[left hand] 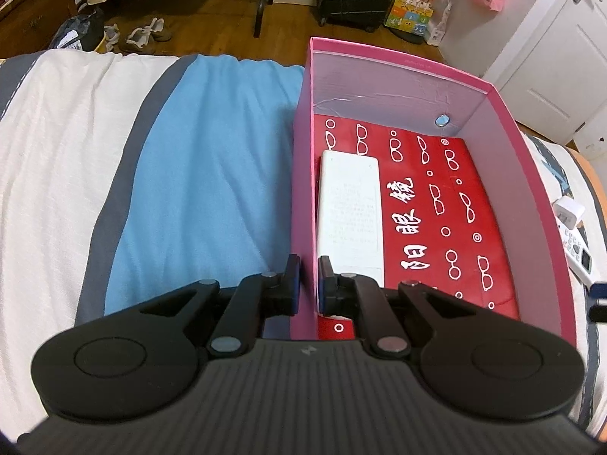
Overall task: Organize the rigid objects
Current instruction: 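Grasp the square white charger with the right tool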
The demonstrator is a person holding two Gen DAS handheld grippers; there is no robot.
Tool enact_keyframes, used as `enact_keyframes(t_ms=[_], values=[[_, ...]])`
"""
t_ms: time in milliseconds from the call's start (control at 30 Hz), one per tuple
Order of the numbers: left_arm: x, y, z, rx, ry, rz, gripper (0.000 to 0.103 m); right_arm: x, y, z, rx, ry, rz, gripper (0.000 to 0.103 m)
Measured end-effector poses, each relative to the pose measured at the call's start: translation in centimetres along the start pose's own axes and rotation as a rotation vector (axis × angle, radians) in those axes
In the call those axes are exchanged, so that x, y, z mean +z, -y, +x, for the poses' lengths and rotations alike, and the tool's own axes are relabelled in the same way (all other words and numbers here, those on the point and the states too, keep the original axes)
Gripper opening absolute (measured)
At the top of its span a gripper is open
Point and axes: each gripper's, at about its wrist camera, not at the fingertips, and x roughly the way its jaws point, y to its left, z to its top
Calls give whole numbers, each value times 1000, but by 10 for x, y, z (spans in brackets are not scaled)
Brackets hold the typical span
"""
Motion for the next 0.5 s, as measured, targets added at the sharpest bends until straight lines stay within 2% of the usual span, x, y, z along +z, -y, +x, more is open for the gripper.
enact_keyframes(t_ms=[100, 233, 433, 500], values=[[1, 2, 0, 10, -8, 7, 7, -7, -1, 12, -21, -50, -37, 41], [2, 5, 0, 22, -11, 13, 8, -15, -12, 23, -82, -88, -155, 49], [0, 10, 3, 58, -46, 44, 10, -22, -21, 52, -167, -181, -338, 50], [-1, 12, 4, 70, -47, 58, 10, -23, -22, 60, -184, -191, -394, 58]])
